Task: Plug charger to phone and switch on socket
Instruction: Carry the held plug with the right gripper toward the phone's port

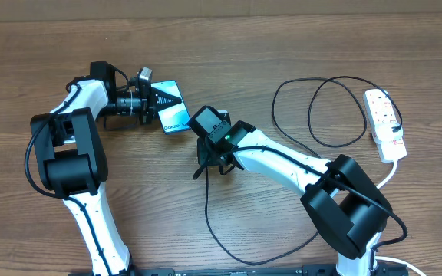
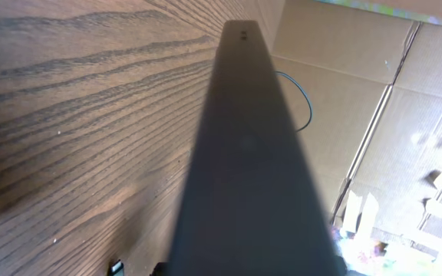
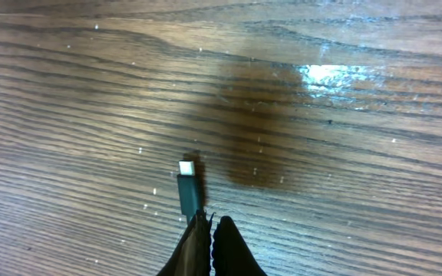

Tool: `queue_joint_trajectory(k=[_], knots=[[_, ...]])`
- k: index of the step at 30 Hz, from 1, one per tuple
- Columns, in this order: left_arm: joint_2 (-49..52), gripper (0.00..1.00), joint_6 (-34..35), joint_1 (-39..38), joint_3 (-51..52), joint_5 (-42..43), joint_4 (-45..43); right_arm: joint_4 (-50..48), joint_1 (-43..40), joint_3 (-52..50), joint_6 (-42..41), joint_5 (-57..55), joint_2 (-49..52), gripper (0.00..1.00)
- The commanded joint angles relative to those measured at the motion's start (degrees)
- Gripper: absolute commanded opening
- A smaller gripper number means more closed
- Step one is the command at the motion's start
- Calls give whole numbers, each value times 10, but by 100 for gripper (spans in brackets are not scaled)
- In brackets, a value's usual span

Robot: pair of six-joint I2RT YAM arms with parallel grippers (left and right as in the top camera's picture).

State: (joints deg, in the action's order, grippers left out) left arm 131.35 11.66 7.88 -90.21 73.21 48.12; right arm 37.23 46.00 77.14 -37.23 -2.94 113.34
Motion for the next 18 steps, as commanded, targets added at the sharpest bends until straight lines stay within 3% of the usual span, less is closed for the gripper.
queue_joint_trajectory(k=[1, 9, 14, 18], knots=[[-17, 4, 4, 0, -2, 16, -2, -12, 16, 8, 17, -10, -19, 4], [-17, 4, 4, 0, -2, 16, -1, -9, 31, 8, 17, -50, -2, 4], [-17, 4, 4, 0, -2, 16, -1, -10, 30, 8, 17, -50, 26, 20], [-17, 4, 4, 0, -2, 16, -1, -23, 28, 8, 18, -56, 32, 20]])
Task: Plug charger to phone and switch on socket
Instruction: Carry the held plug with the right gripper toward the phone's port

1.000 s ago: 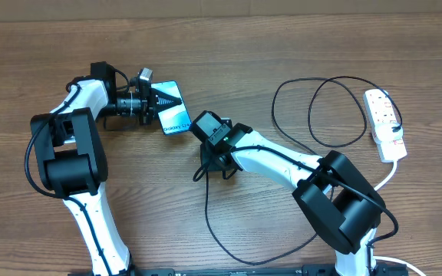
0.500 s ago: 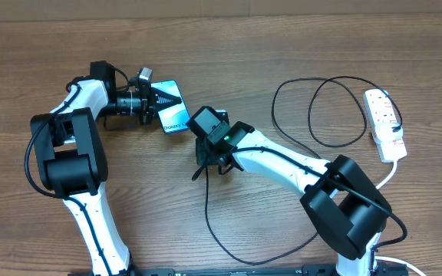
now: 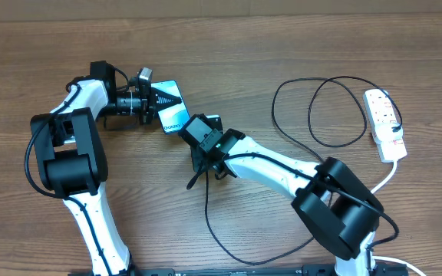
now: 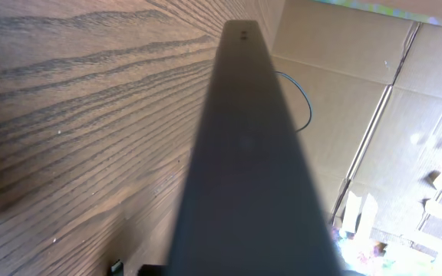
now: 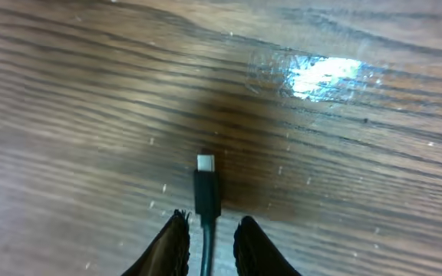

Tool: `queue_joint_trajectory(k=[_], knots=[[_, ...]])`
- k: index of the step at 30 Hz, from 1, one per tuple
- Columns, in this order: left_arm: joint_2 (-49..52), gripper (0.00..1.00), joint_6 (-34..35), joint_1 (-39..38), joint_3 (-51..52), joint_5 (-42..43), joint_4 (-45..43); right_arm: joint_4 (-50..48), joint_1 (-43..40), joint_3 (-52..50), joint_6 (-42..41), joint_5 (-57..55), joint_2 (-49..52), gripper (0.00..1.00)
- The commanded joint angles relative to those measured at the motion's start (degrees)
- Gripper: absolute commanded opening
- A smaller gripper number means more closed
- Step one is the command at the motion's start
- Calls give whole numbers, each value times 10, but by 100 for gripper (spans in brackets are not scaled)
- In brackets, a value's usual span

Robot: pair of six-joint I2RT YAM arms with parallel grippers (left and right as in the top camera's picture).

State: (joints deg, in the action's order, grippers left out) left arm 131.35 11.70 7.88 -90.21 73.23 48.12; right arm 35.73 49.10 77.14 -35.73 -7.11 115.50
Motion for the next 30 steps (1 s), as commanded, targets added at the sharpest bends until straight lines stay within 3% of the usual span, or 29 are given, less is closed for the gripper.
queue_joint_trajectory(k=[1, 15, 17, 24, 27, 30], knots=[[-17, 4, 4, 0, -2, 16, -1, -11, -3, 8, 2, -14, 11, 20], [-17, 4, 4, 0, -2, 16, -1, 0, -3, 8, 0, 23, 36, 19], [-17, 4, 4, 0, -2, 16, -1, -10, -3, 5, 0, 23, 38, 14], [-17, 4, 8, 0, -2, 18, -1, -25, -3, -3, 0, 20, 50, 13], [-17, 4, 8, 0, -2, 17, -1, -30, -5, -3, 0, 13, 50, 4], [-17, 4, 8, 0, -2, 17, -1, -30, -8, -3, 0, 12, 50, 4]])
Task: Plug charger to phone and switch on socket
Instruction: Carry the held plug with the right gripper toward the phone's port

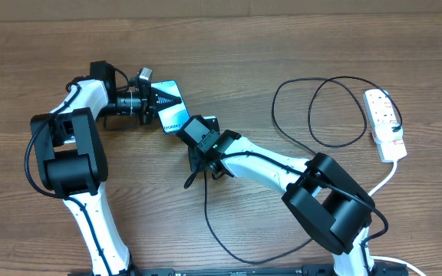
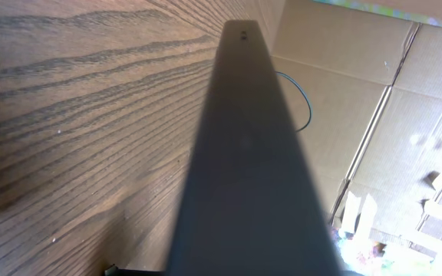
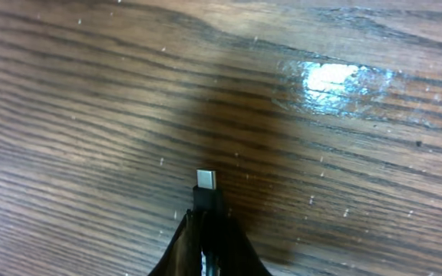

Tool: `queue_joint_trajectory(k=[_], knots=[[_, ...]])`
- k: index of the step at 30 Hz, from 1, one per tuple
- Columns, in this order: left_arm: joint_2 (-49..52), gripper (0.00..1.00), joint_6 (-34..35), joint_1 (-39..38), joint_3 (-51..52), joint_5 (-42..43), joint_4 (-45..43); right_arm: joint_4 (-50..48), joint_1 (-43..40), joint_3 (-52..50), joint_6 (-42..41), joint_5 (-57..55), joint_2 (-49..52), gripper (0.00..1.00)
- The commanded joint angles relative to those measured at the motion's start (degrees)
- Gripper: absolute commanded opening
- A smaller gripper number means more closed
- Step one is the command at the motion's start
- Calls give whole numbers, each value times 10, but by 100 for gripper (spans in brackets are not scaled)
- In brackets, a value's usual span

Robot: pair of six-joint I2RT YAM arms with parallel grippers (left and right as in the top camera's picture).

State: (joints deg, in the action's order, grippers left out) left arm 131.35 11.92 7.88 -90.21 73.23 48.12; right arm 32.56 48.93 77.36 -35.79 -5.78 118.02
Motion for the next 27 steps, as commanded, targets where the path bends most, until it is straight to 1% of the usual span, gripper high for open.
queue_joint_trajectory(k=[1, 4, 6, 7, 8, 10, 15, 19, 22, 23, 25, 27], knots=[[-17, 4, 6, 0, -2, 17, -1, 1, -7, -6, 1, -2, 25, 7], [-17, 4, 6, 0, -2, 17, -2, -2, -7, -6, 1, -2, 25, 21], [-17, 4, 6, 0, -2, 17, -2, -6, -7, -6, 1, -2, 26, 25], [-17, 4, 6, 0, -2, 17, -2, -7, -7, -6, 1, -2, 26, 25], [-17, 4, 5, 0, -2, 17, -2, -7, -7, -6, 1, -2, 26, 21], [-17, 4, 6, 0, -2, 17, -2, -6, -7, -6, 1, -2, 26, 4], [-17, 4, 5, 0, -2, 17, -2, 13, -9, -3, 1, -1, 22, 4], [-17, 4, 3, 0, -2, 22, -3, 66, -28, 20, 1, 14, -9, 3], [-17, 4, -10, 0, -2, 77, -20, 77, -54, 22, 3, 73, -54, 3], [-17, 4, -10, 0, -2, 125, -39, 79, -71, 22, 6, 122, -78, 4], [-17, 4, -10, 0, -2, 170, -63, 74, -89, 22, 34, 193, -99, 4], [-17, 4, 4, 0, -3, 173, -70, 65, -105, 22, 73, 278, -112, 4]])
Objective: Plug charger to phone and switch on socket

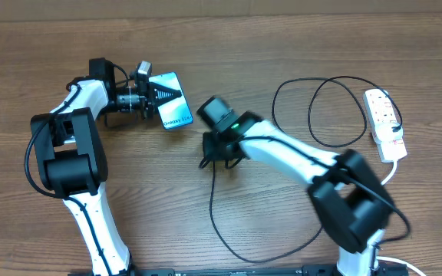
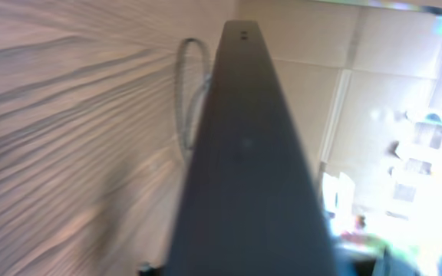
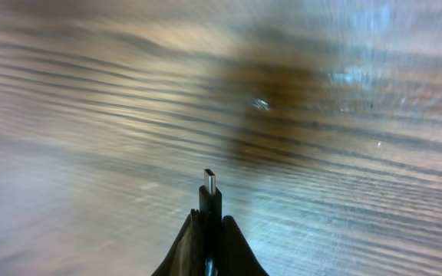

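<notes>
A phone with a blue screen is gripped on edge by my left gripper, which is shut on it at the table's back left. In the left wrist view the phone's dark edge fills the middle and hides the fingers. My right gripper is to the right of the phone, shut on the black charger plug. The plug's metal tip sticks out past the fingertips, above the wood. The black cable trails toward me, then loops round to the white power strip at the far right.
Loops of the cable lie left of the power strip. A white lead runs from the strip off the front right. A cardboard wall stands beyond the wooden table. Both wrist views are blurred.
My right gripper, still shut on the plug, has moved right and back, and the plug is now clear of the wood. My left gripper has shifted the phone slightly toward the back.
My right gripper first stood shut beside the plug lying on the table. Then it was open astride the cable just behind the plug, then shut on the plug. Now it holds the plug raised, right of the phone that my left gripper has held throughout.
</notes>
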Tool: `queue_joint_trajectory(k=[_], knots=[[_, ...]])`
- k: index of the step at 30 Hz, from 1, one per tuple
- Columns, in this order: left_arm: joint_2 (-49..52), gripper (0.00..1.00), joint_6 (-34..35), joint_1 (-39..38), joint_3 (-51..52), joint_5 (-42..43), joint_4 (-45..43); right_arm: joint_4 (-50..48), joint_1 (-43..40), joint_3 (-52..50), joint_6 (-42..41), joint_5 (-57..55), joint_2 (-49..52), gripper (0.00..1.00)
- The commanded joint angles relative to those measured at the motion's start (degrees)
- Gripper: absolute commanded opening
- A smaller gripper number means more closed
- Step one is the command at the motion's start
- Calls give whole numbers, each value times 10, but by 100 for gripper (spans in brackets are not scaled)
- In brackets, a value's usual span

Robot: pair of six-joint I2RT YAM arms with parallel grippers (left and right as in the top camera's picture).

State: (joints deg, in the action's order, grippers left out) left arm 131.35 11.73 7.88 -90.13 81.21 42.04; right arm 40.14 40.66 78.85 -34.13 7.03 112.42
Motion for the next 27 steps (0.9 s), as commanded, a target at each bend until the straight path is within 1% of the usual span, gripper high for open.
queue_joint_trajectory(k=[1, 4, 7, 12, 18, 22, 27], knots=[[-17, 4, 8, 0, -4, 94, -10, -17, -30, 7, 78, 195, -57, 4], [-17, 4, 19, 0, -4, 94, -10, -34, -51, 4, 139, 330, -57, 4], [-17, 4, 21, 0, -9, 94, -13, -50, -69, -6, 182, 418, -57, 4], [-17, 4, 71, 0, -34, 94, -21, -51, -81, -18, 254, 473, -57, 4], [-18, 4, 103, -8, -92, 94, -14, -76, -82, -17, 256, 475, -57, 4], [-18, 4, 111, -23, -117, 94, -14, -108, -82, -17, 256, 513, -57, 4], [-18, 4, 115, -42, -121, 94, -14, -150, -90, -17, 219, 520, -57, 4]])
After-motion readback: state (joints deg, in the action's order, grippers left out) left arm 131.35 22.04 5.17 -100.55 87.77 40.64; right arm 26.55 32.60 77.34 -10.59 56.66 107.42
